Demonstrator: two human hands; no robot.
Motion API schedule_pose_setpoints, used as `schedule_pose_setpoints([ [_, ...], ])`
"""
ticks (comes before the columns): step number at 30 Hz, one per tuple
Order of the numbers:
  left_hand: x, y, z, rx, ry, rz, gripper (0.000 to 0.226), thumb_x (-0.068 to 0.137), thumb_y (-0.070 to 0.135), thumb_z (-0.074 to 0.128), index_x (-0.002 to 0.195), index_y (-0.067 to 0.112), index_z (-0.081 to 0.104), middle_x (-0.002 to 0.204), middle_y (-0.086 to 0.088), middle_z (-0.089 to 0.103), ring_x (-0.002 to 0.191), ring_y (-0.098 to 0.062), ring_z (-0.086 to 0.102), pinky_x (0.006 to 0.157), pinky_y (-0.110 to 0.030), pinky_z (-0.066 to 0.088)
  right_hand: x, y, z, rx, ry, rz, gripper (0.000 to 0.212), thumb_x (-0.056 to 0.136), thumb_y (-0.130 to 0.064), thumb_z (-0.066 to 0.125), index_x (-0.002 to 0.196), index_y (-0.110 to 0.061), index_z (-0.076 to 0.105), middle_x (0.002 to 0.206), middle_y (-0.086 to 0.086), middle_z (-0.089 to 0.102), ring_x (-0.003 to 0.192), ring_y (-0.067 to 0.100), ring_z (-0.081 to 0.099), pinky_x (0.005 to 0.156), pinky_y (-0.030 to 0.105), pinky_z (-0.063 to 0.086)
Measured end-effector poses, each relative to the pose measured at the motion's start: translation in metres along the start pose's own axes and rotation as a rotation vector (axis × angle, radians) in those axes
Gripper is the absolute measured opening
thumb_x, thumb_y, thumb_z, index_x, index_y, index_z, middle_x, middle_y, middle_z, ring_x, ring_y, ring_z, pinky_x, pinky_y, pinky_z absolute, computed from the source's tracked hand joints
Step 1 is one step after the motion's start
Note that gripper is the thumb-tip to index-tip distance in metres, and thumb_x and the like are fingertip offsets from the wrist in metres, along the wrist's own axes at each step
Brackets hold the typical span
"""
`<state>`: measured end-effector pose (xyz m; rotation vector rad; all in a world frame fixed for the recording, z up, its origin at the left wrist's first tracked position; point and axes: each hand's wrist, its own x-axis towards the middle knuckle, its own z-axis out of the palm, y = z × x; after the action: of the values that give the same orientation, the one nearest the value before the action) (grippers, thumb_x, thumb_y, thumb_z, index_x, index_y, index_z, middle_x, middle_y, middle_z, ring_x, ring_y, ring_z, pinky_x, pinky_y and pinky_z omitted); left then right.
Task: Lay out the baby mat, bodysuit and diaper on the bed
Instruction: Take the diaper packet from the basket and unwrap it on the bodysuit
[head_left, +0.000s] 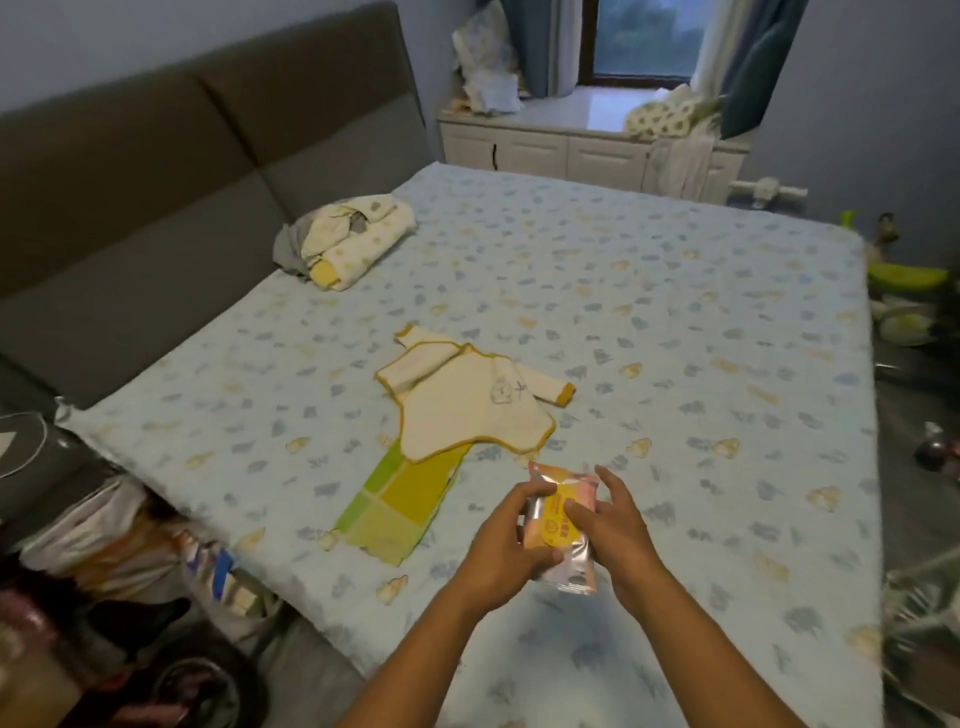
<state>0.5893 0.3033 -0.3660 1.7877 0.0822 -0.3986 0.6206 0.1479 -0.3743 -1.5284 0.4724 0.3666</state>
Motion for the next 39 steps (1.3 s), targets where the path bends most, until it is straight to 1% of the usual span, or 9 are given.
schedule_pose_setpoints([
  [4, 0.029, -0.018, -0.03, -0.001, 0.022, -0.045, 0.058, 0.08, 0.007, 0.076, 0.123, 0.04, 0.057, 0.121, 0.0, 0.061, 0.098, -0.024, 0.067, 0.07, -0.031, 0.061, 0.036, 0.012, 0.03, 0.061, 0.007, 0.041, 0.067, 0.088, -0.006, 0.065, 0.144, -0.028, 0.036, 0.131, 0.016, 0.061, 0.1, 0.031, 0.068, 0.086, 0.05, 0.057],
  [8, 0.073, -0.039, -0.053, 0.037, 0.036, -0.075, 0.053, 0.077, 0.008, 0.079, 0.115, 0.042, 0.062, 0.113, 0.008, 0.064, 0.092, -0.02, 0.068, 0.062, -0.026, 0.059, 0.083, 0.025, 0.054, 0.141, -0.006, 0.088, 0.066, 0.088, -0.003, 0.063, 0.143, -0.03, 0.039, 0.128, 0.015, 0.063, 0.1, 0.031, 0.069, 0.082, 0.048, 0.059],
  [18, 0.189, -0.091, -0.078, 0.172, -0.136, -0.11, 0.044, 0.083, 0.007, 0.075, 0.116, 0.035, 0.064, 0.121, 0.0, 0.065, 0.096, -0.022, 0.068, 0.067, -0.028, 0.062, 0.173, 0.055, 0.077, 0.1, 0.046, 0.142, 0.103, 0.078, 0.012, 0.068, 0.152, -0.033, 0.014, 0.149, 0.007, 0.042, 0.129, 0.034, 0.049, 0.099, 0.055, 0.048],
  [21, 0.228, -0.118, -0.084, 0.221, -0.15, -0.071, 0.038, 0.081, 0.011, 0.078, 0.109, 0.034, 0.067, 0.118, 0.0, 0.067, 0.093, -0.021, 0.068, 0.064, -0.029, 0.06, 0.205, 0.077, 0.087, 0.087, 0.036, 0.107, 0.11, 0.073, 0.013, 0.072, 0.151, -0.036, 0.012, 0.132, 0.0, 0.047, 0.119, 0.027, 0.056, 0.093, 0.047, 0.053],
  [25, 0.275, -0.171, -0.09, 0.308, -0.177, 0.011, 0.015, 0.078, 0.014, 0.08, 0.088, 0.024, 0.073, 0.093, 0.002, 0.069, 0.083, -0.02, 0.063, 0.074, -0.039, 0.054, 0.252, 0.119, 0.109, 0.018, 0.159, 0.065, 0.097, 0.062, 0.006, 0.069, 0.146, -0.023, 0.029, 0.116, 0.011, 0.061, 0.094, 0.027, 0.064, 0.075, 0.041, 0.055],
  [28, 0.295, -0.213, -0.089, 0.36, -0.217, 0.052, 0.008, 0.079, 0.009, 0.076, 0.079, 0.017, 0.074, 0.081, 0.009, 0.065, 0.076, -0.012, 0.058, 0.073, -0.031, 0.05, 0.274, 0.154, 0.124, -0.055, 0.287, 0.037, 0.098, 0.053, -0.011, 0.066, 0.145, -0.017, 0.033, 0.116, 0.004, 0.059, 0.096, 0.021, 0.061, 0.082, 0.045, 0.056],
  [33, 0.313, -0.267, -0.08, 0.473, -0.341, 0.121, 0.003, 0.079, -0.002, 0.075, 0.082, -0.002, 0.075, 0.099, -0.007, 0.061, 0.094, -0.018, 0.058, 0.077, -0.013, 0.048, 0.287, 0.217, 0.143, -0.14, 0.445, 0.055, 0.09, 0.07, -0.022, 0.069, 0.149, -0.028, 0.027, 0.142, 0.001, 0.049, 0.125, 0.024, 0.053, 0.094, 0.027, 0.044],
  [37, 0.321, -0.282, -0.079, 0.72, -0.302, 0.22, 0.005, 0.08, 0.019, 0.078, 0.085, 0.017, 0.078, 0.134, -0.007, 0.049, 0.123, -0.03, 0.042, 0.096, -0.042, 0.043, 0.294, 0.237, 0.144, -0.169, 0.48, -0.049, 0.097, 0.076, -0.013, 0.078, 0.153, -0.018, 0.018, 0.155, 0.001, 0.032, 0.139, 0.017, 0.035, 0.109, 0.034, 0.038],
  [39, 0.325, -0.28, -0.081, 0.748, -0.263, 0.272, 0.001, 0.081, 0.02, 0.076, 0.082, 0.021, 0.077, 0.133, -0.006, 0.051, 0.124, -0.031, 0.041, 0.097, -0.047, 0.039, 0.296, 0.239, 0.143, -0.177, 0.438, -0.103, 0.099, 0.074, -0.002, 0.075, 0.153, -0.016, 0.016, 0.158, 0.004, 0.028, 0.144, 0.018, 0.03, 0.115, 0.04, 0.033],
])
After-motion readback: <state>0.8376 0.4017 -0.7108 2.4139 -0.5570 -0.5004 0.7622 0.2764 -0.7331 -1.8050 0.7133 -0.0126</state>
